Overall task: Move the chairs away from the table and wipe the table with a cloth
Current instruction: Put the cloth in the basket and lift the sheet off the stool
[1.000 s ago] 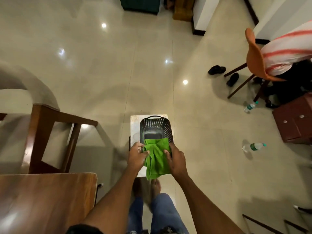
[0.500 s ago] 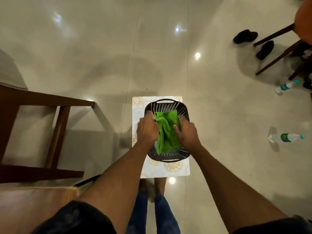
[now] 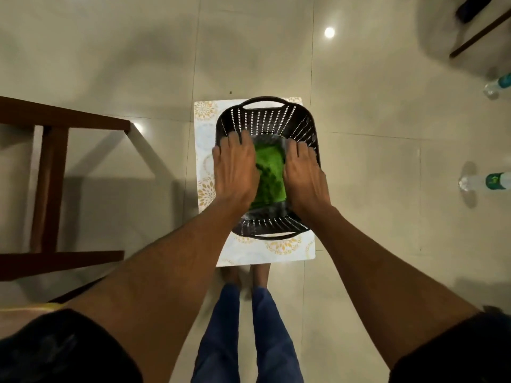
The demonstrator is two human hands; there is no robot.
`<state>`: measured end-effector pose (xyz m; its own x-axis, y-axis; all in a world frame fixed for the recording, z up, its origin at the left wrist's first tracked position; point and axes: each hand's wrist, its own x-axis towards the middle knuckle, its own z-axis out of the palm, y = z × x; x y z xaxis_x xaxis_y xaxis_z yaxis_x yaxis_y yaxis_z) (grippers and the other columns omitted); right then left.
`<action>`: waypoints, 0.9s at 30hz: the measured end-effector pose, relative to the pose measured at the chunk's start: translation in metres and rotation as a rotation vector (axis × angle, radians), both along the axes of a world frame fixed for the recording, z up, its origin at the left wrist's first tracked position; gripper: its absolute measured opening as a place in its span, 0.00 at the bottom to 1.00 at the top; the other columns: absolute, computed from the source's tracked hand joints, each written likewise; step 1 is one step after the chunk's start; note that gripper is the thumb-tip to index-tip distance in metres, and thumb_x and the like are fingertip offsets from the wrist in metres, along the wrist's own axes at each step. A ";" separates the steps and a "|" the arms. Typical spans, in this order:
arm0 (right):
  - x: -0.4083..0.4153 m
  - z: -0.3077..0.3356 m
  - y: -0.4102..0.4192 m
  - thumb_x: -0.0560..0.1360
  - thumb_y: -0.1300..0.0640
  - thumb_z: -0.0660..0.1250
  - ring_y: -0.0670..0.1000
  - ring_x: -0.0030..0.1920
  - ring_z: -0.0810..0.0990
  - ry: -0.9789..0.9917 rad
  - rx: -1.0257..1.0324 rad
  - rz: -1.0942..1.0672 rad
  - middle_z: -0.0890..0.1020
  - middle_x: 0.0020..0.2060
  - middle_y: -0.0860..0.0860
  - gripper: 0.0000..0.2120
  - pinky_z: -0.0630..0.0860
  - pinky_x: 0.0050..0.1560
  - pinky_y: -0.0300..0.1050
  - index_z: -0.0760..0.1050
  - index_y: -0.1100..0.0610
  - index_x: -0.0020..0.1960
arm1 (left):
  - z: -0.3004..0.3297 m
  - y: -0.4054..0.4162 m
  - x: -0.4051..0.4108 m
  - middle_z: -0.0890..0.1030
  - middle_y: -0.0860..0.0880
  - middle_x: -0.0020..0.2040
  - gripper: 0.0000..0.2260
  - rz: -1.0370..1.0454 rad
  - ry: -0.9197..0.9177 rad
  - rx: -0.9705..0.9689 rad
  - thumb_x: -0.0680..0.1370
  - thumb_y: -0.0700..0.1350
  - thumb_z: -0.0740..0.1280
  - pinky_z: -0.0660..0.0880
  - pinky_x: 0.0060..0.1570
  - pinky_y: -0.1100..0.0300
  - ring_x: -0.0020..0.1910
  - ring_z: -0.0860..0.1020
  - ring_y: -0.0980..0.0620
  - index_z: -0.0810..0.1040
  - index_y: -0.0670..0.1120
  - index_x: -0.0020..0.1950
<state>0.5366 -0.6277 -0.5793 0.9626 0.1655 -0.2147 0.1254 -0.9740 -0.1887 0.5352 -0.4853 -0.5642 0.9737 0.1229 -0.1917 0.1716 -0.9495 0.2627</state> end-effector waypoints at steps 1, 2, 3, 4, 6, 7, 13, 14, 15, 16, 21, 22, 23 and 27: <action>0.001 0.003 -0.006 0.72 0.68 0.75 0.61 0.57 0.76 -0.074 -0.027 0.018 0.77 0.60 0.60 0.33 0.77 0.53 0.56 0.68 0.63 0.74 | 0.001 0.004 0.000 0.77 0.42 0.62 0.22 -0.004 -0.065 0.058 0.77 0.37 0.72 0.72 0.57 0.48 0.59 0.76 0.42 0.71 0.42 0.69; 0.002 0.008 -0.011 0.71 0.68 0.75 0.61 0.55 0.76 -0.134 -0.027 0.014 0.77 0.58 0.60 0.32 0.76 0.53 0.56 0.70 0.64 0.72 | 0.002 0.008 0.000 0.76 0.42 0.62 0.23 0.017 -0.120 0.104 0.75 0.38 0.73 0.71 0.57 0.47 0.59 0.76 0.42 0.71 0.44 0.69; 0.003 0.012 -0.017 0.71 0.68 0.74 0.61 0.54 0.75 -0.166 -0.007 -0.022 0.77 0.57 0.60 0.30 0.74 0.53 0.55 0.70 0.64 0.72 | 0.004 0.014 0.000 0.75 0.43 0.64 0.25 0.058 -0.159 0.127 0.75 0.38 0.73 0.71 0.57 0.46 0.59 0.75 0.43 0.71 0.44 0.70; 0.004 0.013 -0.022 0.73 0.68 0.71 0.60 0.54 0.75 -0.194 0.017 -0.067 0.76 0.57 0.60 0.29 0.73 0.54 0.55 0.69 0.63 0.73 | 0.006 0.019 0.000 0.74 0.43 0.67 0.26 0.111 -0.179 0.130 0.75 0.39 0.74 0.71 0.58 0.46 0.61 0.75 0.43 0.69 0.45 0.71; 0.005 0.015 -0.032 0.77 0.66 0.67 0.59 0.55 0.74 -0.214 0.053 -0.138 0.75 0.59 0.59 0.27 0.74 0.56 0.54 0.67 0.61 0.75 | 0.009 0.029 -0.003 0.72 0.43 0.71 0.29 0.219 -0.165 0.102 0.76 0.43 0.74 0.70 0.61 0.45 0.66 0.74 0.43 0.67 0.45 0.75; 0.004 0.016 -0.035 0.79 0.64 0.68 0.58 0.56 0.74 -0.204 0.074 -0.163 0.74 0.60 0.59 0.27 0.75 0.57 0.54 0.65 0.61 0.76 | 0.009 0.033 -0.005 0.72 0.43 0.72 0.30 0.268 -0.130 0.073 0.77 0.45 0.74 0.69 0.62 0.44 0.67 0.74 0.42 0.66 0.44 0.76; -0.018 0.003 -0.049 0.82 0.55 0.69 0.60 0.63 0.74 -0.074 0.196 -0.262 0.74 0.64 0.60 0.23 0.76 0.57 0.53 0.68 0.63 0.74 | -0.006 0.033 -0.029 0.81 0.39 0.62 0.21 0.460 0.026 -0.085 0.83 0.49 0.69 0.73 0.53 0.46 0.59 0.81 0.37 0.71 0.38 0.70; -0.020 0.001 -0.050 0.83 0.55 0.68 0.60 0.63 0.74 -0.070 0.203 -0.267 0.74 0.63 0.60 0.21 0.76 0.57 0.53 0.69 0.63 0.72 | -0.008 0.032 -0.031 0.81 0.39 0.60 0.18 0.474 0.040 -0.109 0.84 0.49 0.68 0.72 0.49 0.48 0.57 0.81 0.37 0.73 0.38 0.68; -0.023 -0.003 -0.050 0.83 0.56 0.67 0.61 0.62 0.75 -0.061 0.213 -0.273 0.75 0.62 0.61 0.19 0.75 0.56 0.53 0.70 0.63 0.71 | -0.012 0.032 -0.034 0.82 0.39 0.58 0.16 0.481 0.051 -0.122 0.85 0.49 0.67 0.72 0.46 0.49 0.56 0.82 0.37 0.74 0.38 0.65; -0.024 -0.006 -0.050 0.83 0.57 0.66 0.62 0.60 0.76 -0.054 0.224 -0.278 0.76 0.61 0.61 0.17 0.74 0.55 0.53 0.72 0.64 0.68 | -0.016 0.031 -0.036 0.83 0.38 0.55 0.14 0.491 0.053 -0.133 0.85 0.49 0.66 0.73 0.45 0.49 0.54 0.82 0.36 0.76 0.38 0.62; -0.027 -0.019 -0.049 0.83 0.60 0.63 0.62 0.47 0.79 -0.010 0.277 -0.369 0.82 0.50 0.61 0.07 0.65 0.45 0.48 0.74 0.63 0.58 | -0.032 0.026 -0.039 0.83 0.38 0.50 0.13 0.522 0.053 -0.195 0.87 0.47 0.61 0.79 0.48 0.41 0.49 0.81 0.35 0.79 0.39 0.56; -0.028 -0.021 -0.050 0.83 0.60 0.63 0.62 0.44 0.78 -0.008 0.309 -0.404 0.83 0.47 0.61 0.06 0.65 0.44 0.47 0.75 0.62 0.57 | -0.034 0.025 -0.039 0.83 0.38 0.50 0.13 0.533 0.050 -0.208 0.87 0.47 0.61 0.79 0.49 0.40 0.49 0.81 0.34 0.80 0.39 0.55; -0.028 -0.023 -0.051 0.83 0.59 0.63 0.62 0.43 0.78 -0.005 0.343 -0.440 0.83 0.46 0.60 0.06 0.65 0.43 0.47 0.75 0.61 0.56 | -0.035 0.024 -0.038 0.83 0.38 0.50 0.14 0.554 0.045 -0.228 0.87 0.47 0.60 0.79 0.50 0.40 0.50 0.81 0.34 0.80 0.39 0.55; -0.034 -0.028 -0.052 0.85 0.56 0.61 0.66 0.48 0.79 -0.015 0.423 -0.526 0.85 0.47 0.61 0.09 0.61 0.43 0.48 0.77 0.60 0.59 | -0.034 0.020 -0.036 0.83 0.39 0.50 0.14 0.634 0.013 -0.279 0.87 0.48 0.60 0.78 0.51 0.41 0.50 0.81 0.36 0.81 0.40 0.55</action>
<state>0.5031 -0.6799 -0.6069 0.9404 -0.2589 -0.2204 -0.3395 -0.7489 -0.5691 0.4990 -0.4656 -0.5985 0.7279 0.6115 -0.3102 0.6756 -0.5622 0.4770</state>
